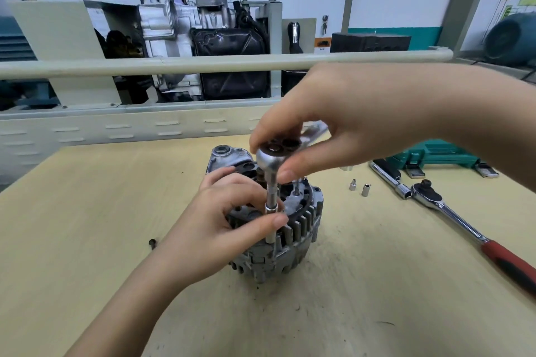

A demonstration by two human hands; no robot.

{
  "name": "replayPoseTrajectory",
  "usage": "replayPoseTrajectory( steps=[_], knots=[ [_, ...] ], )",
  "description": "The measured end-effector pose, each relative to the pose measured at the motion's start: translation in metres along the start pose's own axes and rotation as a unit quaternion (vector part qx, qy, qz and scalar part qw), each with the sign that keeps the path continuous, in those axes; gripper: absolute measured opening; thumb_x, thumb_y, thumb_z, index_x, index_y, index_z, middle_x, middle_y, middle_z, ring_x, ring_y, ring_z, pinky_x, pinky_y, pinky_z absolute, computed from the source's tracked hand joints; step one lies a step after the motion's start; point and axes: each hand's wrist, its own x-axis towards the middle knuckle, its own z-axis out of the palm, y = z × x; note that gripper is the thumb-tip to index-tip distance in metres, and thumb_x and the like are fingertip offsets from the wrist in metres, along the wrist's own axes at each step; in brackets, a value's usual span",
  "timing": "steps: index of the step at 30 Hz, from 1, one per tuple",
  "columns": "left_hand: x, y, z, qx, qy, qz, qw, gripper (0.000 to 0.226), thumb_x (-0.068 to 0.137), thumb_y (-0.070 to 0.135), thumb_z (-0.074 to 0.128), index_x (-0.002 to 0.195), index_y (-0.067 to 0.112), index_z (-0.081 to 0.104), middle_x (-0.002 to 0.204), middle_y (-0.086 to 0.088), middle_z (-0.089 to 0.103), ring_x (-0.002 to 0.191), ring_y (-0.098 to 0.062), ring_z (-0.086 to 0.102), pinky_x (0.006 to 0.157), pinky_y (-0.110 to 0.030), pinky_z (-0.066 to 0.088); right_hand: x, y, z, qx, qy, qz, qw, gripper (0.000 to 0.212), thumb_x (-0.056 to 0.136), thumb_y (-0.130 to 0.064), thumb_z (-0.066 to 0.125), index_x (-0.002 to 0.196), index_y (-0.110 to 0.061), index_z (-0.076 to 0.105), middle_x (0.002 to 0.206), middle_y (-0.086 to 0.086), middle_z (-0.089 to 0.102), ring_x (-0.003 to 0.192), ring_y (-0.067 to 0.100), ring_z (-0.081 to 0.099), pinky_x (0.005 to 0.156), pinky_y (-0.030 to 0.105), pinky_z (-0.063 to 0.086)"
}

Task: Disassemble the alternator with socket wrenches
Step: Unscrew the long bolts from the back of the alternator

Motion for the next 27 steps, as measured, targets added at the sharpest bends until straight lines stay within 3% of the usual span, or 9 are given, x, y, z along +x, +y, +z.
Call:
replayPoseTrajectory(
  steps=[3,5,7,10,14,17,20,24,27],
  knots=[
    [0.0001,0.0025,-0.0009,-0.019,-0.016,0.001,1.000,0.016,0.072,0.046,0.058,0.077,0.036,0.069,0.091,0.015,0.065,0.095,0.001,0.058,0.105,-0.035,0.029,-0.0002,0.0000,-0.0009,0.033,0.001,-0.010,0.999,0.035,0.084,-0.037,0.061,0.113,-0.018,0.064,0.098,-0.010,0.068,0.089,0.001,0.057,0.079,0.022,0.044],
    [0.0000,0.0029,-0.0005,-0.013,-0.004,0.003,1.000,0.020,0.071,0.046,0.059,0.076,0.031,0.071,0.093,0.015,0.065,0.093,0.002,0.058,0.105,-0.034,0.029,0.0005,-0.0011,-0.0006,0.019,0.006,-0.024,1.000,0.039,0.080,-0.040,0.057,0.112,-0.018,0.065,0.097,-0.010,0.068,0.088,0.000,0.056,0.078,0.021,0.043],
    [0.0003,0.0032,0.0007,0.001,0.010,0.006,1.000,0.021,0.070,0.046,0.060,0.083,0.032,0.068,0.092,0.013,0.065,0.092,0.002,0.058,0.105,-0.029,0.025,0.0012,-0.0026,0.0002,0.000,0.004,-0.023,1.000,0.036,0.082,-0.043,0.058,0.107,-0.018,0.066,0.090,-0.009,0.067,0.083,0.004,0.056,0.073,0.025,0.044],
    [0.0007,0.0009,0.0032,0.027,0.032,0.006,0.999,0.026,0.067,0.048,0.061,0.061,0.023,0.065,0.076,0.004,0.066,0.087,0.003,0.057,0.102,-0.020,0.025,0.0026,-0.0056,0.0009,-0.027,0.001,0.008,1.000,0.047,0.076,-0.057,0.048,0.096,-0.018,0.066,0.073,-0.009,0.059,0.072,0.009,0.052,0.065,0.027,0.042],
    [0.0008,-0.0007,0.0063,0.013,0.036,0.001,0.999,0.042,0.067,0.048,0.061,0.066,0.007,0.068,0.076,0.002,0.066,0.089,0.004,0.054,0.098,-0.020,0.030,0.0007,-0.0058,0.0025,-0.028,0.006,0.005,1.000,0.052,0.076,-0.058,0.044,0.090,-0.013,0.065,0.064,-0.007,0.055,0.068,0.010,0.049,0.059,0.027,0.039],
    [0.0007,0.0006,0.0034,-0.008,0.012,-0.005,1.000,0.031,0.071,0.046,0.059,0.073,0.018,0.070,0.085,0.007,0.067,0.092,-0.001,0.056,0.094,-0.023,0.035,-0.0008,-0.0007,0.0026,-0.012,0.012,-0.003,1.000,0.036,0.085,-0.045,0.055,0.092,-0.011,0.066,0.069,-0.002,0.059,0.067,0.012,0.049,0.062,0.028,0.040],
    [-0.0001,0.0022,-0.0018,-0.033,-0.009,-0.006,0.999,0.020,0.074,0.044,0.058,0.082,0.030,0.070,0.096,0.015,0.066,0.097,-0.003,0.058,0.091,-0.020,0.040,-0.0005,0.0018,0.0024,0.007,0.003,-0.005,1.000,0.036,0.086,-0.039,0.054,0.100,-0.008,0.065,0.079,0.003,0.064,0.073,0.015,0.055,0.069,0.032,0.043],
    [-0.0005,0.0031,-0.0025,-0.009,0.006,0.012,1.000,0.024,0.072,0.043,0.060,0.074,0.024,0.075,0.097,0.017,0.066,0.096,0.002,0.059,0.097,-0.031,0.039,0.0015,-0.0010,0.0029,0.010,0.011,-0.032,0.999,0.037,0.084,-0.039,0.054,0.108,-0.014,0.066,0.090,-0.002,0.068,0.083,0.012,0.059,0.073,0.030,0.044],
    [-0.0001,0.0016,-0.0010,0.034,0.037,0.019,0.999,0.032,0.069,0.045,0.061,0.064,0.014,0.070,0.082,0.007,0.068,0.093,0.003,0.058,0.102,-0.036,0.033,0.0028,-0.0031,0.0044,-0.006,0.025,-0.025,0.999,0.039,0.079,-0.047,0.054,0.098,-0.017,0.067,0.077,-0.009,0.062,0.075,0.007,0.054,0.066,0.025,0.043]
  ],
)
